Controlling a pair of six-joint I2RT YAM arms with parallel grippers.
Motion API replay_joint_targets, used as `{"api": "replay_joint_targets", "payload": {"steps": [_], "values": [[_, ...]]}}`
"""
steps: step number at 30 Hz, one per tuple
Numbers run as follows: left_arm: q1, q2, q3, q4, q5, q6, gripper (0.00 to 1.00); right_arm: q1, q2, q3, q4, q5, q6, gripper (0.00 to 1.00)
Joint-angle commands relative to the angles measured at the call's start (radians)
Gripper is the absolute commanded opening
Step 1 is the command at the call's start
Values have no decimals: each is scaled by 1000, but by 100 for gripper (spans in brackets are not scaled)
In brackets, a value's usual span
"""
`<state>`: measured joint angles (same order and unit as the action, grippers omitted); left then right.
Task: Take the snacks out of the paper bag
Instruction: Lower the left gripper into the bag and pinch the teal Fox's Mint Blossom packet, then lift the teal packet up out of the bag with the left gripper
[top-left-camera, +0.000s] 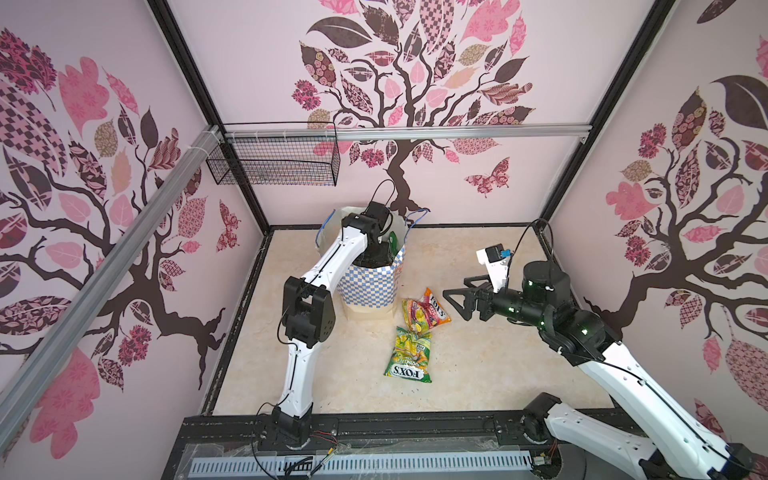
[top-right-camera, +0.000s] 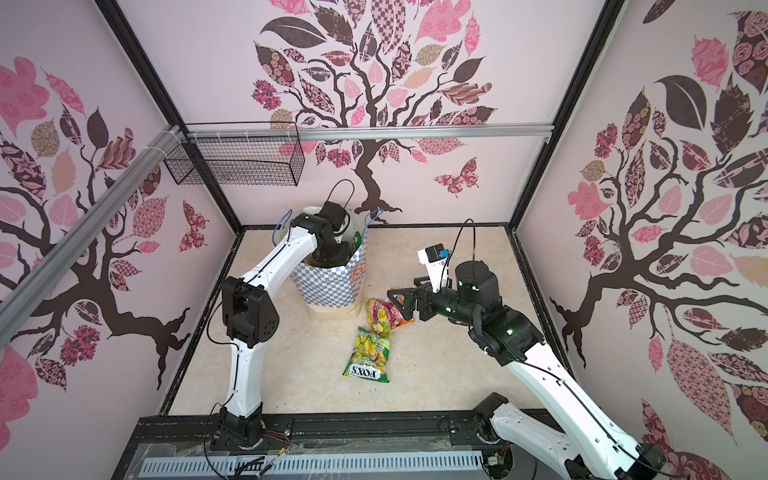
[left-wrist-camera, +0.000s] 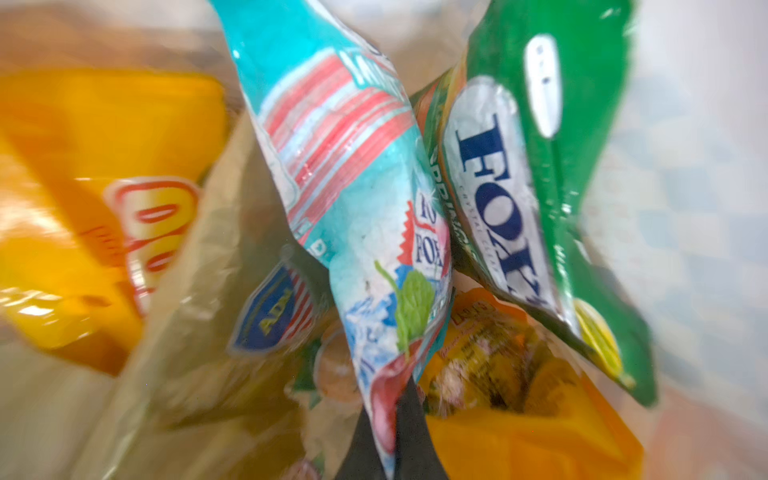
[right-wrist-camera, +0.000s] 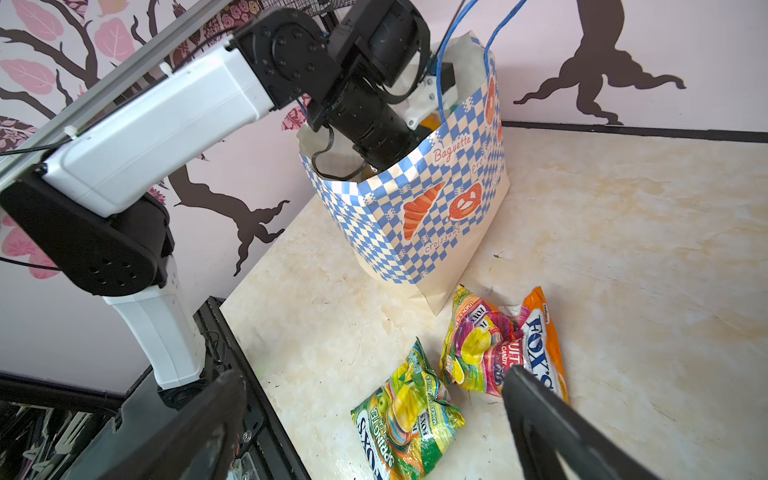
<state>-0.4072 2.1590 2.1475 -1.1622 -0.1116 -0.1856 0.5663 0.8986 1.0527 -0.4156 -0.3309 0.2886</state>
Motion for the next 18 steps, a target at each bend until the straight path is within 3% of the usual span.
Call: {"api": "replay_joint_targets", "payload": {"steps": [1, 18], "values": [[5, -68, 45, 10, -31, -1, 0, 1, -16, -1, 14, 13, 4, 100], [6, -196, 149, 21, -49, 18, 0, 1, -4, -5, 40, 4, 20, 100]]}}
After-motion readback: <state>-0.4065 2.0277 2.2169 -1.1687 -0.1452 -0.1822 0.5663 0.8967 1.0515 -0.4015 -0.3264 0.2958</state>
